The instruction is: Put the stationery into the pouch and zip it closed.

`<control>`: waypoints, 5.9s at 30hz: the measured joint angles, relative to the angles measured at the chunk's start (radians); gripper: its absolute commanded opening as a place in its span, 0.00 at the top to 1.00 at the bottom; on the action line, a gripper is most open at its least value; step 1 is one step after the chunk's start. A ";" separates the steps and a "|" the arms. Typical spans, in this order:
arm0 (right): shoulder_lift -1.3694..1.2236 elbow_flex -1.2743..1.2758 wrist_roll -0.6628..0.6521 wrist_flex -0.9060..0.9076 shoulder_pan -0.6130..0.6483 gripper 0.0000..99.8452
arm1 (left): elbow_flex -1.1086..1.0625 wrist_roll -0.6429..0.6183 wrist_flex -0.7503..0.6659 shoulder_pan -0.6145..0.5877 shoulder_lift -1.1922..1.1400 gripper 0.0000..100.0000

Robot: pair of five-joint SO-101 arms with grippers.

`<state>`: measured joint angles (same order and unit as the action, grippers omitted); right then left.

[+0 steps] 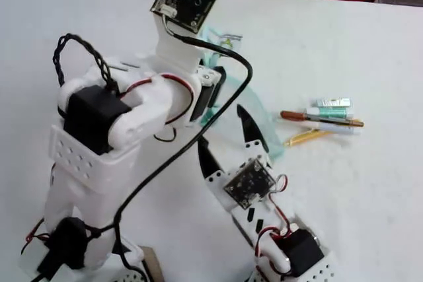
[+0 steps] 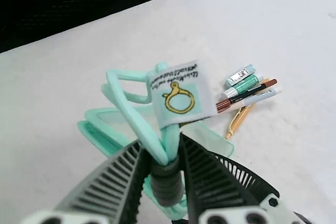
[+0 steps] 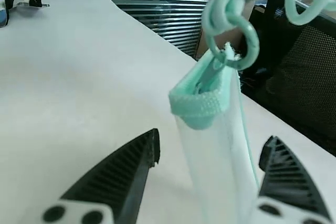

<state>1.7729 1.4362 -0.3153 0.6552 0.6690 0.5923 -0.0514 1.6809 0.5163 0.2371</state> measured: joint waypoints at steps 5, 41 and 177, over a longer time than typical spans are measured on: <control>-0.005 0.014 -0.003 -0.077 0.000 0.78 | 0.000 0.000 0.000 0.000 0.000 0.94; 0.029 -0.101 0.121 0.109 -0.150 0.98 | -0.038 -0.002 -0.190 -0.041 0.000 0.94; 0.032 -0.017 0.127 0.080 -0.195 0.98 | -0.848 0.199 -0.213 -0.514 0.750 0.65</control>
<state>1.8052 1.4193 -0.1880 0.7350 0.4741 -0.2562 0.1481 1.4676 0.0023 0.9874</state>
